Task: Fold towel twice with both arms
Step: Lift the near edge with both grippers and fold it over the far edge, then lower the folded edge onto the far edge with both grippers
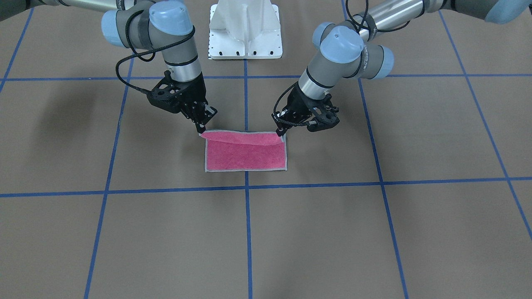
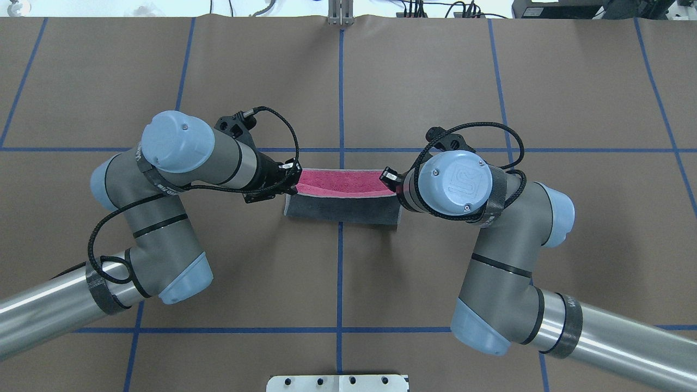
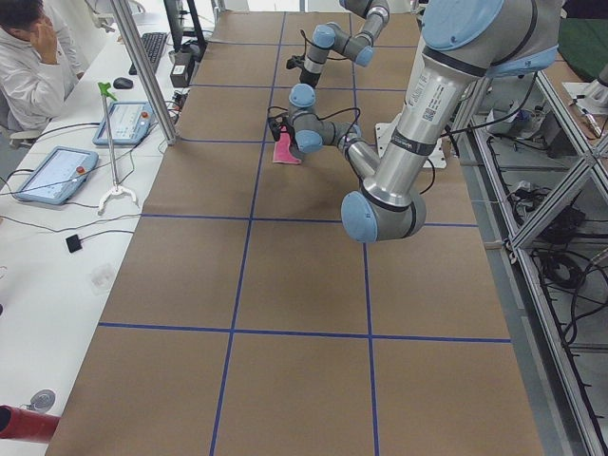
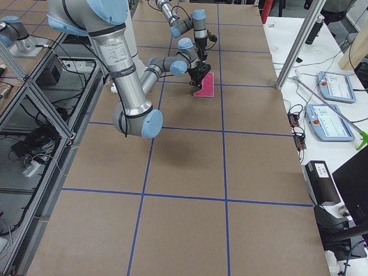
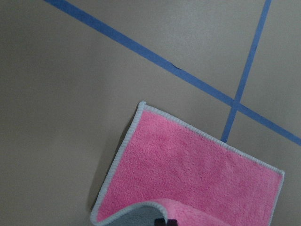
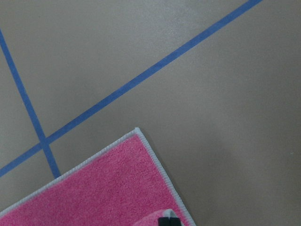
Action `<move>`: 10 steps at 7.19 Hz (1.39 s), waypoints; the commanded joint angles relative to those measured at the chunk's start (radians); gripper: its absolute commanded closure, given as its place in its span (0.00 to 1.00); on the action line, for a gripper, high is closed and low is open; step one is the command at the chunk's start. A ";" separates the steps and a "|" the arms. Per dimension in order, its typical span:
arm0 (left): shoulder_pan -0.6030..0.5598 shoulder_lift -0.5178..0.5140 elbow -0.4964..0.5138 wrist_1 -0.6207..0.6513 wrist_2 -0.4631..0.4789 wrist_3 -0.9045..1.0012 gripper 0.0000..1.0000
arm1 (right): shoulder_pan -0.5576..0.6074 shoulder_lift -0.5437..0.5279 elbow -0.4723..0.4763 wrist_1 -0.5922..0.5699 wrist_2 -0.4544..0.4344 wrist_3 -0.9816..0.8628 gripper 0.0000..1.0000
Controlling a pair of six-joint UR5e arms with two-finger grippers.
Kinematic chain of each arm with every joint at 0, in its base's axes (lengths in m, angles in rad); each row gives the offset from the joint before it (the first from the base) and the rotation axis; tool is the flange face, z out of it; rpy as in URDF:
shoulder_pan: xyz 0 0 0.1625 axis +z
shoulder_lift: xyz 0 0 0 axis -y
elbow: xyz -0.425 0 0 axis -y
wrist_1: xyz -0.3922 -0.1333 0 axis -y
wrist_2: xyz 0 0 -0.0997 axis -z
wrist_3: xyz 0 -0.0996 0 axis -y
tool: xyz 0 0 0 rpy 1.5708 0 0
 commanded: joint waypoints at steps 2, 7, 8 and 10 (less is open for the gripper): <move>-0.002 -0.011 0.019 -0.004 0.020 0.002 1.00 | 0.016 0.006 -0.019 0.004 0.000 -0.008 1.00; -0.010 -0.043 0.076 -0.012 0.055 0.006 1.00 | 0.030 0.063 -0.114 0.066 -0.001 -0.011 1.00; -0.013 -0.049 0.086 -0.012 0.056 0.006 1.00 | 0.031 0.063 -0.115 0.066 -0.003 -0.011 1.00; -0.017 -0.051 0.097 -0.012 0.056 0.004 1.00 | 0.034 0.063 -0.126 0.068 -0.001 -0.024 1.00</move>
